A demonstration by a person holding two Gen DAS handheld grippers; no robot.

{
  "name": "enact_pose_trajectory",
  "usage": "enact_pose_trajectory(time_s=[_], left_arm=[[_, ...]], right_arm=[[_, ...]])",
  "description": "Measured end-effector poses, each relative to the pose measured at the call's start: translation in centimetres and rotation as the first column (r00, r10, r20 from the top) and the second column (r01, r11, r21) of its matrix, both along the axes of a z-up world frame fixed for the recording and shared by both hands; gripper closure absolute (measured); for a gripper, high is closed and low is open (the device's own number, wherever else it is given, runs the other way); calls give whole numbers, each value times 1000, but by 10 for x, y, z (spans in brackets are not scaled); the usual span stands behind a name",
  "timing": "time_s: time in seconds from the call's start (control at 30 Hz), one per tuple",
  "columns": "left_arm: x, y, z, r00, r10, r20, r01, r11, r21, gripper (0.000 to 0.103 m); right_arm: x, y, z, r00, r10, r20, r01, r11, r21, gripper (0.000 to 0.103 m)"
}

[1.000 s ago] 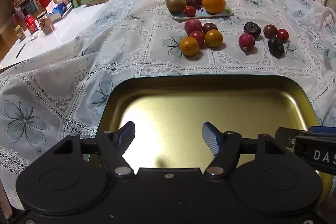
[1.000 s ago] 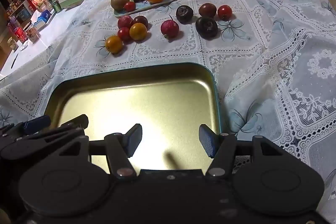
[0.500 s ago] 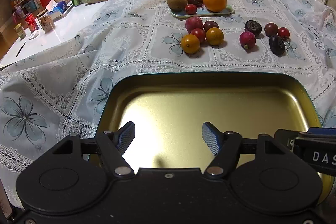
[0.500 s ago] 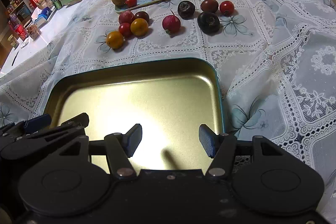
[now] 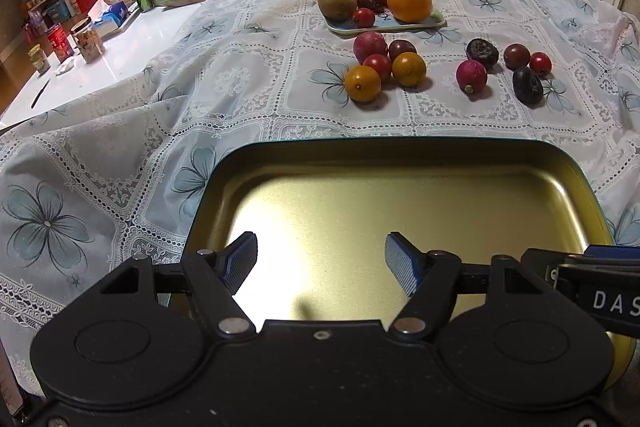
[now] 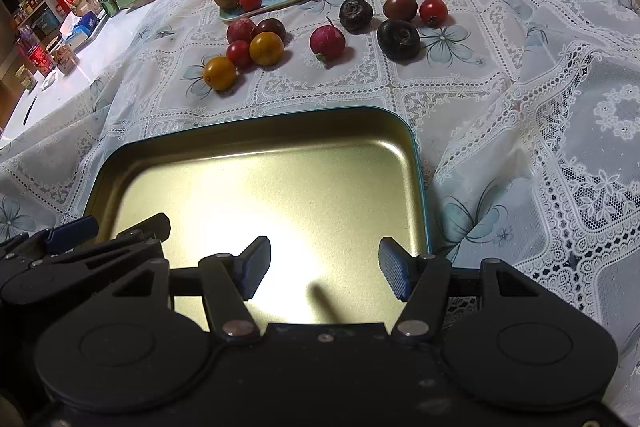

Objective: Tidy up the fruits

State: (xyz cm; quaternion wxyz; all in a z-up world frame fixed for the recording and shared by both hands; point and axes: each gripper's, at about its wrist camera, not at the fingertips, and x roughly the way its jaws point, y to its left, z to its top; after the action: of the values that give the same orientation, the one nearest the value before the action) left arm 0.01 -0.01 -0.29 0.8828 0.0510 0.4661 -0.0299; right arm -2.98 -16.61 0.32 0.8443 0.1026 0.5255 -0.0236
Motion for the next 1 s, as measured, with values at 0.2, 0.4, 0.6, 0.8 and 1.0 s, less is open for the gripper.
enact_pose_trajectory(time_s=[0.2,0.4,0.6,0.8,1.0], left_arm=[[0,0,0,1000,4,-2,-4,1000,-2,31],[0,1,0,1000,1,0,-1,1000,2,31],[0,0,0,1000,7,-1,-7,1000,3,31],[0,0,0,1000,6,-1,-6,1000,4,31],[0,0,-1,1000,15,-3,-15,1000,7,31]], right_arm=[[0,0,-2,1000,-2,-13,2,1000,0,41],[1,0,-1,1000,-4,-13,4,1000,-2,41],[3,1,-1,1000,9,-20,-10,1000,-21,41],[4,2,-1,999,24,-26,-24,999,-34,41],[4,3,-2,999,31,-26,-32,999,-40,41]])
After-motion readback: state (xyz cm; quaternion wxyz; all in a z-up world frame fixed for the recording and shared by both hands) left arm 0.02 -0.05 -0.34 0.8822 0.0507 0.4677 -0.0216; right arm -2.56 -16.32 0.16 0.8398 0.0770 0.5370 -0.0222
